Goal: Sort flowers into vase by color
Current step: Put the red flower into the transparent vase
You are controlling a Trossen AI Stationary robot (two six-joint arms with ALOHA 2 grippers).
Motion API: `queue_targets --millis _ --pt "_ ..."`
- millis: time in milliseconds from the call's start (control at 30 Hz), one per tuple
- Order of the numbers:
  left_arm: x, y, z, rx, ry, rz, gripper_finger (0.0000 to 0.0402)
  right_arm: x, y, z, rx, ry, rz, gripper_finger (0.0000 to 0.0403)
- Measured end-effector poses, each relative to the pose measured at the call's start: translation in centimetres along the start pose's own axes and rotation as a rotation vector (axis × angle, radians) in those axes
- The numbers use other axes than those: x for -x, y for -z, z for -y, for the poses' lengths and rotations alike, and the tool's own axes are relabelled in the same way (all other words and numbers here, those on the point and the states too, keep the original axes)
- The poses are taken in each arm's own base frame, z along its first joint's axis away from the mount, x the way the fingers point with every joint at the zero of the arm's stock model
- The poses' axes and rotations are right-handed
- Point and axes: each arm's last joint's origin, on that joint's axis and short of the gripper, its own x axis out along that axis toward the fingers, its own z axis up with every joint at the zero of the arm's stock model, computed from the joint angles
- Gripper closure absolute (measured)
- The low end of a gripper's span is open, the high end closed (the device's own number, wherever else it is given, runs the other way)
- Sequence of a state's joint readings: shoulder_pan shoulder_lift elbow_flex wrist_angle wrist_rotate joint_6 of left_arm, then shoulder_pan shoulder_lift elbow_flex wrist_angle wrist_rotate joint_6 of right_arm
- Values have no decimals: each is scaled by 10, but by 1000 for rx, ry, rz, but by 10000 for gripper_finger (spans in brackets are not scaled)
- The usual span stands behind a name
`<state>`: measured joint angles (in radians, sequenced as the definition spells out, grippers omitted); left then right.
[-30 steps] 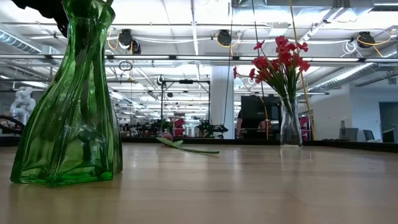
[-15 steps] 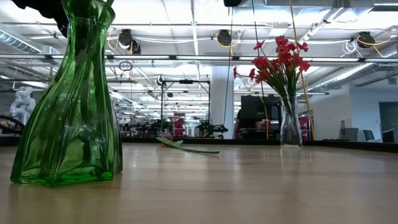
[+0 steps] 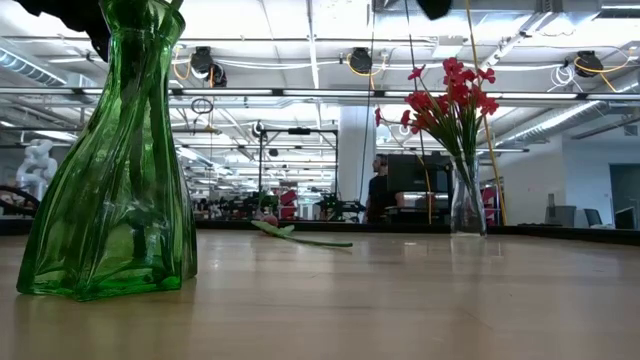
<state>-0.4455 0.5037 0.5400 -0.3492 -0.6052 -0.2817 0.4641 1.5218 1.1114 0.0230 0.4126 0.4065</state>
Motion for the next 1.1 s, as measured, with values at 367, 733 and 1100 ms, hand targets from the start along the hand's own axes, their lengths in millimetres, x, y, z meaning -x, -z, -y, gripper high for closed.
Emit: queue_targets --millis 367,733,1100 --pt "0 -2 -5 128 -197 70 301 53 19 33 -319 304 -371 253" --pt "-17 2 -2 260 -314 76 301 56 76 63 -421 534 -584 273" --pt "-59 -3 -3 327 -447 142 301 45 107 99 -502 423 -546 273"
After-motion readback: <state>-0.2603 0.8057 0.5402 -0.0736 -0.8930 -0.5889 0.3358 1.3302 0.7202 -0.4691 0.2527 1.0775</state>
